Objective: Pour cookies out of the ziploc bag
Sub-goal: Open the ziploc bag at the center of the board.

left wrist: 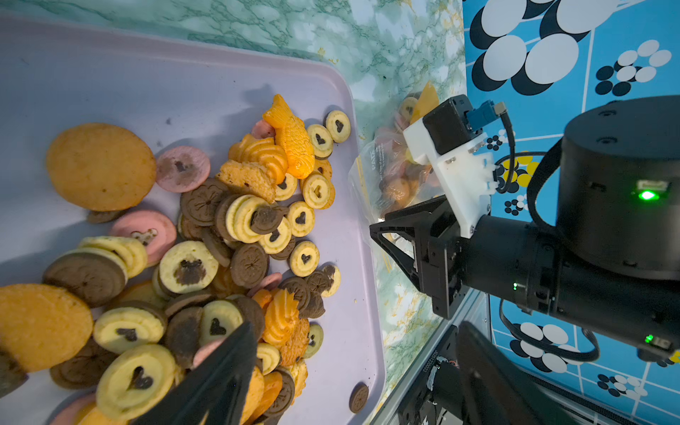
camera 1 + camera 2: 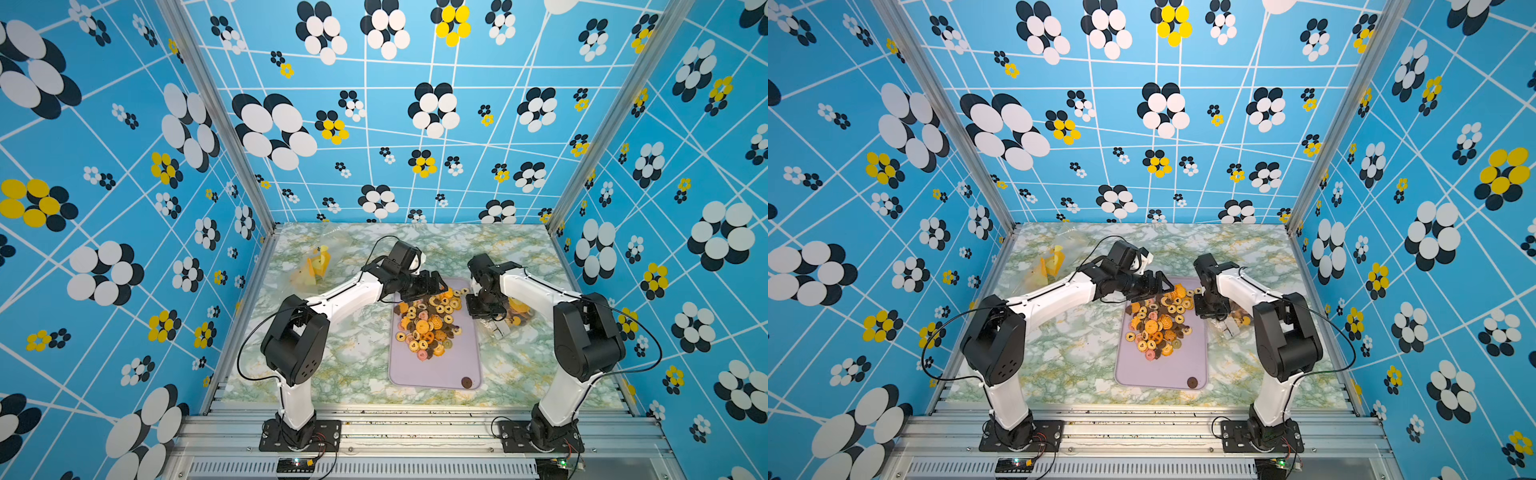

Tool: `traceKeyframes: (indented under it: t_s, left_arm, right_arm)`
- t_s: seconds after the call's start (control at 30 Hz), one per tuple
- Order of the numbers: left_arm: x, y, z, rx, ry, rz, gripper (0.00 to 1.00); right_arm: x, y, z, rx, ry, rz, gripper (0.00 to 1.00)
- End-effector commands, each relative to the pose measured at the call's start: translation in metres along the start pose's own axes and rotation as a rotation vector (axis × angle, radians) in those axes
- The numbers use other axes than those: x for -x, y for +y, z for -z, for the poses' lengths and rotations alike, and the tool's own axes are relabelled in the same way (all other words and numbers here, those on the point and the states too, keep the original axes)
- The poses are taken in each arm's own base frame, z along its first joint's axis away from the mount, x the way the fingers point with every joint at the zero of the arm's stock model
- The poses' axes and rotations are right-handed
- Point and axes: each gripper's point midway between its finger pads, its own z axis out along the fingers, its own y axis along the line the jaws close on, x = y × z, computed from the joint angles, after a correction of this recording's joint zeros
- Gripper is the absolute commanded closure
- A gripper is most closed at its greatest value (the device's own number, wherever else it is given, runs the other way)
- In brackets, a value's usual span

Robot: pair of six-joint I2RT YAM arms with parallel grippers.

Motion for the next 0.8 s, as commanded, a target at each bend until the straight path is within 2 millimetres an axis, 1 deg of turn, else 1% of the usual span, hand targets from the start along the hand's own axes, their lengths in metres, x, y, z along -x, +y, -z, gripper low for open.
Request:
traceKeyframes:
  t_s: [0.0, 0.17, 0.4, 0.63, 0.77]
  left_arm:
    - [-0.004, -0.003, 0.003, -0.007, 0.003, -0.010, 0.13]
    - [-0.008, -0.004, 0.001, -0.008, 0.008, -0.012, 0.13]
    - [-0.017, -0.005, -0.009, -0.010, 0.019, -0.008, 0.13]
    - [-0.019, -0.007, -0.008, -0.006, 0.016, -0.013, 0.13]
    - [-0.021, -0.007, -0.008, -0.004, 0.020, -0.015, 0.13]
  right_arm:
    - [0.000, -0.003, 0.002, -0.024, 0.012, 0.010, 0.73]
    - [0.001, -0.004, -0.002, -0.035, 0.017, 0.011, 0.78]
    - [0.001, 0.002, -0.002, 0.002, 0.015, 0.026, 0.78]
    - [0.001, 0.004, -0.007, 0.009, 0.021, 0.027, 0.81]
    - [0.002, 0.005, -0.007, 0.014, 0.018, 0.027, 0.84]
